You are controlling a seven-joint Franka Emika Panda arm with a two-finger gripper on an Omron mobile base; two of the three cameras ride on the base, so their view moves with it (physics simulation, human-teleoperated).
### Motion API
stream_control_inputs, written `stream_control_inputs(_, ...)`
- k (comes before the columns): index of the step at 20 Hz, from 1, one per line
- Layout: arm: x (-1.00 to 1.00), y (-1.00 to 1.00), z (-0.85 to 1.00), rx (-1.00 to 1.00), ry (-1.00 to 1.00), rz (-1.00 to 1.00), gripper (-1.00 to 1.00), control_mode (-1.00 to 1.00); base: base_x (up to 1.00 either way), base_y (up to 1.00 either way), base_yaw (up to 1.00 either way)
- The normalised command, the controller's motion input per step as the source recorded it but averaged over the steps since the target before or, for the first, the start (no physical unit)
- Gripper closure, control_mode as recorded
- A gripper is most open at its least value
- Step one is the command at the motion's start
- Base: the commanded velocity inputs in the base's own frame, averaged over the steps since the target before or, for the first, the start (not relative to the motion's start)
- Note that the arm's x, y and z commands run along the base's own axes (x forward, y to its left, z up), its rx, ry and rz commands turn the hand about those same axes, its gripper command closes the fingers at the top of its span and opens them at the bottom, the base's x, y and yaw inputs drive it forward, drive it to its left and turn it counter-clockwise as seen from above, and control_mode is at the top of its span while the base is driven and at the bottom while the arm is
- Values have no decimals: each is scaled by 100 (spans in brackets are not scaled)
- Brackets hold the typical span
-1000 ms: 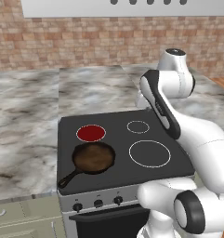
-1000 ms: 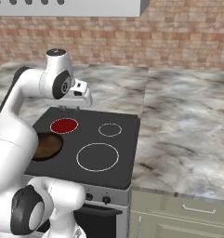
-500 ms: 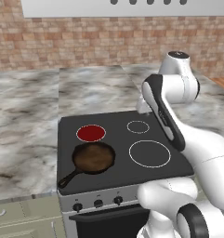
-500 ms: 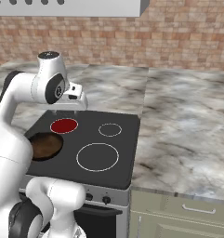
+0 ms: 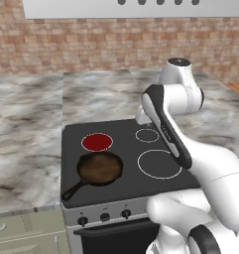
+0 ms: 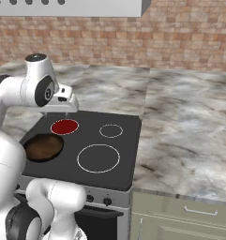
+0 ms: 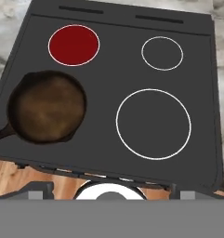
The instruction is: Turn off the rear left burner of the stove.
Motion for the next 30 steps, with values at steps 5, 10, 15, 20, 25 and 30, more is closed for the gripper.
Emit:
stream_control_inputs(5, -31, 64, -30, 0, 0, -1, -100, -100, 0, 0, 0)
stream_control_inputs(10, -20, 62, -41, 0, 0, -9, -100, -100, 0, 0, 0)
stream_control_inputs(15, -20, 67, -55, 0, 0, -12, -100, -100, 0, 0, 0)
stream_control_inputs(20, -11, 46, -53, 0, 0, -4, -100, -100, 0, 0, 0)
stream_control_inputs(25, -6, 12, -44, -15, 6, 2, -100, -100, 0, 0, 0)
stream_control_inputs(30, -8, 28, -56, -28, 12, 17, -100, -100, 0, 0, 0)
